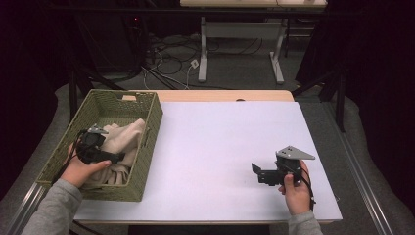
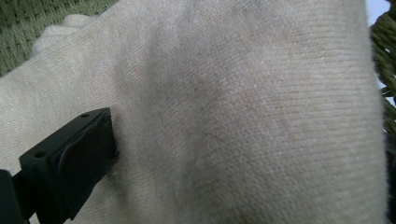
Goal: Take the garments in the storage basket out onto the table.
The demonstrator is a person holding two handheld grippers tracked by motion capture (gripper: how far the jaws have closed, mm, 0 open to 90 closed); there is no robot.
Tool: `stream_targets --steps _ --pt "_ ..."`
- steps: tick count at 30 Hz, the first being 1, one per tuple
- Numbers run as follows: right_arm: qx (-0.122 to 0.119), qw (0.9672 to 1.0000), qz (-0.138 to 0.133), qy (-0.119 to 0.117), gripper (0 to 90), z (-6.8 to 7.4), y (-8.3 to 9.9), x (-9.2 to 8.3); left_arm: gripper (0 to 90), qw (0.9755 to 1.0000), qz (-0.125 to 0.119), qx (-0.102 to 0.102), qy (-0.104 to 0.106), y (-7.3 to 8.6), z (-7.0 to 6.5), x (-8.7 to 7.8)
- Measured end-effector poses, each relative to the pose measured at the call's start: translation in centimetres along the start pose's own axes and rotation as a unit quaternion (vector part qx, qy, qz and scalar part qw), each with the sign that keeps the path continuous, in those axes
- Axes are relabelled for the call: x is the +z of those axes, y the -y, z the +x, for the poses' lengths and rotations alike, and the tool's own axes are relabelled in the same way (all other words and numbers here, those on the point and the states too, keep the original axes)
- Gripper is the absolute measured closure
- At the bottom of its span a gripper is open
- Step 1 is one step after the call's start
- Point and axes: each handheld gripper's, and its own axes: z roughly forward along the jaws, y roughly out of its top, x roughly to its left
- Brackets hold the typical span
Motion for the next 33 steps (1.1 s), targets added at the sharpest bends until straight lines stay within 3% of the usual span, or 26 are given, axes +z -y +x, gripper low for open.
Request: stream_targets --steps 12,14,16,22,27,33 --pt "0.000 1.0000 0.002 0.000 0.0 0.0 0.1 0.1 1.2 0.9996 0.026 -0.003 -0.010 -0.1 0.1 0.9" --pt "0.000 1.0000 0.002 0.000 0.0 0.0 0.1 0.1 2.4 0.9996 0.024 0.003 -0.014 0.2 0.3 1.2" --pt "-0.001 1.0000 0.002 -0.001 0.0 0.0 0.1 0.1 2.6 0.9997 0.019 -0.007 -0.012 0.4 0.5 1.3" --pt "-0.004 1.0000 0.006 0.002 0.0 -0.2 0.2 0.2 6.1 0.9999 0.003 -0.008 -0.013 0.9 0.8 1.4" --pt "-0.001 1.0000 0.005 0.003 0.0 -0.2 0.2 0.3 11.9 0.9996 0.014 -0.004 -0.025 0.7 0.8 1.5" --pt "0.000 1.0000 0.008 0.004 0.0 -0.3 0.3 0.3 27.9 0.9995 0.021 -0.010 -0.020 0.5 1.2 1.2"
